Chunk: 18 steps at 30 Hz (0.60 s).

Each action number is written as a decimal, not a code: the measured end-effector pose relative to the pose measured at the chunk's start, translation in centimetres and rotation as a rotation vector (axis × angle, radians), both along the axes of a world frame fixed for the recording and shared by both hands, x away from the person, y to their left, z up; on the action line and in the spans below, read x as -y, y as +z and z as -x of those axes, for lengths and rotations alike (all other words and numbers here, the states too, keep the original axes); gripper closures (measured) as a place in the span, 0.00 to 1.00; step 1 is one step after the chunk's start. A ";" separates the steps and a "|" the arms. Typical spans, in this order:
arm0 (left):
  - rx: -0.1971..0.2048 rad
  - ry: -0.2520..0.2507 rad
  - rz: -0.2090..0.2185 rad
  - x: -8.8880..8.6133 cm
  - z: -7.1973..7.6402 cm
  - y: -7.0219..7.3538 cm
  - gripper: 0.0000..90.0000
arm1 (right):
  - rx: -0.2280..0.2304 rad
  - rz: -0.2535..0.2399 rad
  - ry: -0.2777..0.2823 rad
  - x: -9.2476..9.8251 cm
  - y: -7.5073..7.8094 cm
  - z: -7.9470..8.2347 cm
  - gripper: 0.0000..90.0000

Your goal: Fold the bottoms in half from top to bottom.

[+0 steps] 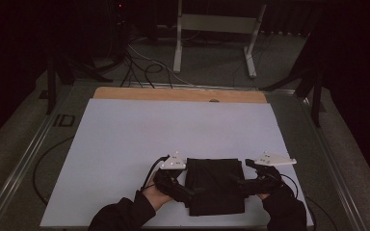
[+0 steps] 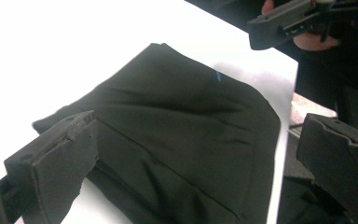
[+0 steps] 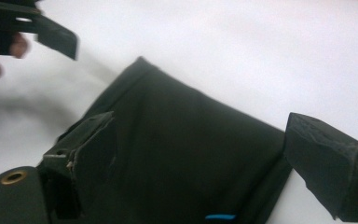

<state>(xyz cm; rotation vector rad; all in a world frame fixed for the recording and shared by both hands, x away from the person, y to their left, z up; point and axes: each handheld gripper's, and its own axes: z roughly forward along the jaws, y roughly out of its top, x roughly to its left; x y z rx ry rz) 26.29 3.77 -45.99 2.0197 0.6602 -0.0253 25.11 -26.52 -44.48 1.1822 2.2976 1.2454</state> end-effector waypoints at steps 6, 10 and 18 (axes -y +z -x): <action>-0.012 0.021 0.007 0.2 -0.7 -0.1 0.00 | 0.010 0.034 -0.056 -0.4 -0.1 -0.4 0.11; -0.017 0.030 0.001 0.5 -0.9 -0.7 0.00 | 0.010 0.023 -0.080 -0.3 -0.7 -0.7 0.11; -0.050 0.049 -0.017 0.5 -1.3 -2.3 0.00 | -0.013 0.036 -0.103 0.0 -2.1 -1.1 0.11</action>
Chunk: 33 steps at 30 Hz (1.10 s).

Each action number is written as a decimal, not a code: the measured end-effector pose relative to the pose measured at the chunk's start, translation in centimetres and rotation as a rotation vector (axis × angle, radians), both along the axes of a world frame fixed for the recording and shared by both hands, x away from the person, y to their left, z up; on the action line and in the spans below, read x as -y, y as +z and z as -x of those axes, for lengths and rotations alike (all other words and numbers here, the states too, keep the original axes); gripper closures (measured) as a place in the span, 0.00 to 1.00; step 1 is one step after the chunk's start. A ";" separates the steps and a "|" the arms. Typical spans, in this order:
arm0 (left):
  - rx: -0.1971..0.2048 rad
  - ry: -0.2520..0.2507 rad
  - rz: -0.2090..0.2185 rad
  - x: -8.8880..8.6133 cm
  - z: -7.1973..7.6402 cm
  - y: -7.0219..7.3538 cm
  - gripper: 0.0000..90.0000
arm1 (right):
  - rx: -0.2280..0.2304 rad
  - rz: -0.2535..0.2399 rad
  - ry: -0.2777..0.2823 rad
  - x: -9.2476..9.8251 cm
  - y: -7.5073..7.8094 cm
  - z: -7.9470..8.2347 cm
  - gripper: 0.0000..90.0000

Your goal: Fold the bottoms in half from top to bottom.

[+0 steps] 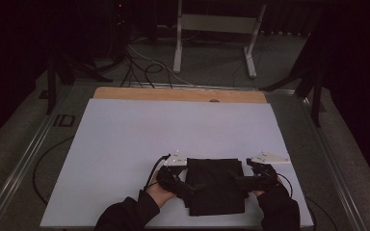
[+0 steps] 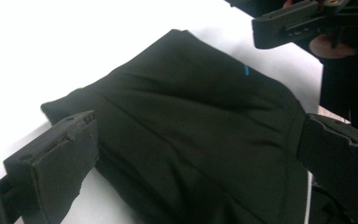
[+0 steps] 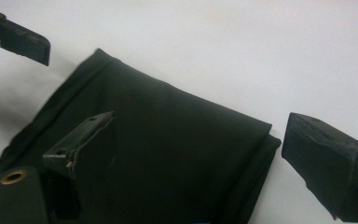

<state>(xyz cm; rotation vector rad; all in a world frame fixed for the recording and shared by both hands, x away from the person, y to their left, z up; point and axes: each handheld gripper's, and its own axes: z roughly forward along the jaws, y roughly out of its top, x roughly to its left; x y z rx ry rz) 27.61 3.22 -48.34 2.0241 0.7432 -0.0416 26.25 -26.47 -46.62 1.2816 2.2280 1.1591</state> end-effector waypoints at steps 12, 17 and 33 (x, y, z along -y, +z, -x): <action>-0.047 0.027 -0.040 0.1 -0.9 -1.6 0.00 | -0.046 0.016 -0.030 0.5 -1.9 -0.7 0.11; -0.098 0.050 -0.044 0.3 -1.5 -2.1 0.00 | -0.062 0.008 -0.045 0.7 -2.4 -1.0 0.11; -0.195 0.047 -0.066 0.9 -2.4 -3.6 0.00 | -0.131 0.012 -0.047 0.9 -3.8 -1.4 0.11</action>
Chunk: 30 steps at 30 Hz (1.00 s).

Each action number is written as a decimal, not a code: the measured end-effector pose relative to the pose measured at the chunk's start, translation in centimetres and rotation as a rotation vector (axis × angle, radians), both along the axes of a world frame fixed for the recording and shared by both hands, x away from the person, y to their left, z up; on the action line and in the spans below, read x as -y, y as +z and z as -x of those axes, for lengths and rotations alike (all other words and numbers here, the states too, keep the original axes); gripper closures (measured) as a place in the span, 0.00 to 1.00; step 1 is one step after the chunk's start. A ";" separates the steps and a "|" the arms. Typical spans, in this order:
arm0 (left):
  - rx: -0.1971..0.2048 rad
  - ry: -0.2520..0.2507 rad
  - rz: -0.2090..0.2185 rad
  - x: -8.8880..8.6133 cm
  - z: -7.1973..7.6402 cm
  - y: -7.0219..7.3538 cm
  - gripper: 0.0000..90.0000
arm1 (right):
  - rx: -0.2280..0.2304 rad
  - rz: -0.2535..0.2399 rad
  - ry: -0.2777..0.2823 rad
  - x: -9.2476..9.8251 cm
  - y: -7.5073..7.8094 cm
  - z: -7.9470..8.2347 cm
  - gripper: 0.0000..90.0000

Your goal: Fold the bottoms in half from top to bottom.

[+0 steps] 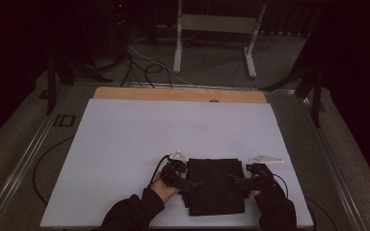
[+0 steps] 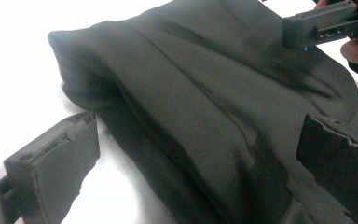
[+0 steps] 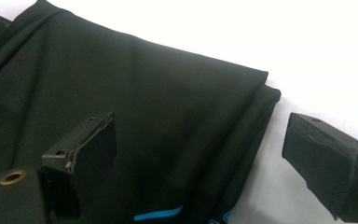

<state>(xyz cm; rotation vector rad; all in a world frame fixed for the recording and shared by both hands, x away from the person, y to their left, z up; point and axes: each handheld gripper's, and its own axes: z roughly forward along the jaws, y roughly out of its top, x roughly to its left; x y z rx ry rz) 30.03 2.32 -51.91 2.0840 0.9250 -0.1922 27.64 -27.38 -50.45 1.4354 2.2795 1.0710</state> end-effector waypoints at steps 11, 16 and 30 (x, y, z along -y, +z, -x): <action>-0.019 -0.019 0.016 0.1 -0.2 -0.2 0.01 | -0.090 -0.024 -0.002 0.1 -1.1 -0.7 0.11; -0.018 -0.004 0.012 0.3 -0.1 -0.1 0.12 | -0.113 -0.064 0.004 0.1 -1.0 -0.7 0.14; -0.055 0.008 0.039 0.3 -0.5 -0.5 0.53 | -0.082 0.035 0.066 -1.8 -0.8 0.1 0.38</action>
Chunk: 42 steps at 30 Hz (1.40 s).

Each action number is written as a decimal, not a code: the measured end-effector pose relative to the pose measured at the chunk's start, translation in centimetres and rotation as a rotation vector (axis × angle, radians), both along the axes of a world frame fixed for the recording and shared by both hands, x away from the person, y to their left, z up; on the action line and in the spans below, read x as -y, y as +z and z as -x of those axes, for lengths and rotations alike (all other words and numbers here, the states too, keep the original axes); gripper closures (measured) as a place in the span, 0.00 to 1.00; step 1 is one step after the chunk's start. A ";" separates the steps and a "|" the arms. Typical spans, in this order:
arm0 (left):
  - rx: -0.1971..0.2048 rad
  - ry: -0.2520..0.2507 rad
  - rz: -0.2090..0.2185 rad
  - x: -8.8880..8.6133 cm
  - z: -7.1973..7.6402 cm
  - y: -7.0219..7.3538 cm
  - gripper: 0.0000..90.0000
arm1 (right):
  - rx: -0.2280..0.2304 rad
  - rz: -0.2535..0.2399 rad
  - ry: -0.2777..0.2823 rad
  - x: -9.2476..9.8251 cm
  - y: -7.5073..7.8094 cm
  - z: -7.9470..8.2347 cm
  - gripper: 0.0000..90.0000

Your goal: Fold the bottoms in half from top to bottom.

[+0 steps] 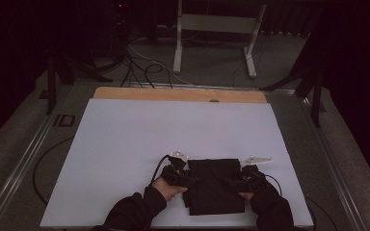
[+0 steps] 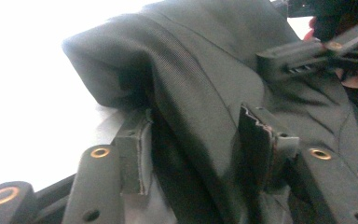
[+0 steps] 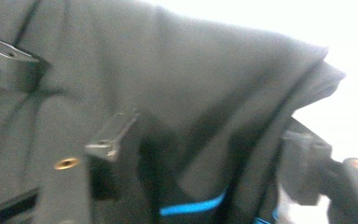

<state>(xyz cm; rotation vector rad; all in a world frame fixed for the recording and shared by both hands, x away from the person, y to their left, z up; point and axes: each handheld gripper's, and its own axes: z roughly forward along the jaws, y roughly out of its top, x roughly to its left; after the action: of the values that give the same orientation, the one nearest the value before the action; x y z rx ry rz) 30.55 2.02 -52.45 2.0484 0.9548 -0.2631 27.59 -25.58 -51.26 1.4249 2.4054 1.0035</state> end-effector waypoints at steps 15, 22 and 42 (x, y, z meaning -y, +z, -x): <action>0.017 -0.028 -0.036 0.8 0.2 0.0 0.76 | 0.005 0.002 0.067 -0.6 0.1 0.5 0.76; 0.045 -0.021 -0.033 0.8 0.5 0.2 0.80 | 0.029 -0.001 0.050 -0.7 0.6 0.7 0.86; 0.115 -0.060 -0.019 0.6 1.0 3.1 0.81 | 0.095 -0.045 0.057 -0.2 2.7 1.2 0.90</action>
<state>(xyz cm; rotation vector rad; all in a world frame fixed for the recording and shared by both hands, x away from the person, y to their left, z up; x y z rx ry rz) 29.55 1.37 -49.38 2.0883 0.8295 -0.1662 26.38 -25.39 -48.52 1.2987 2.3816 1.1194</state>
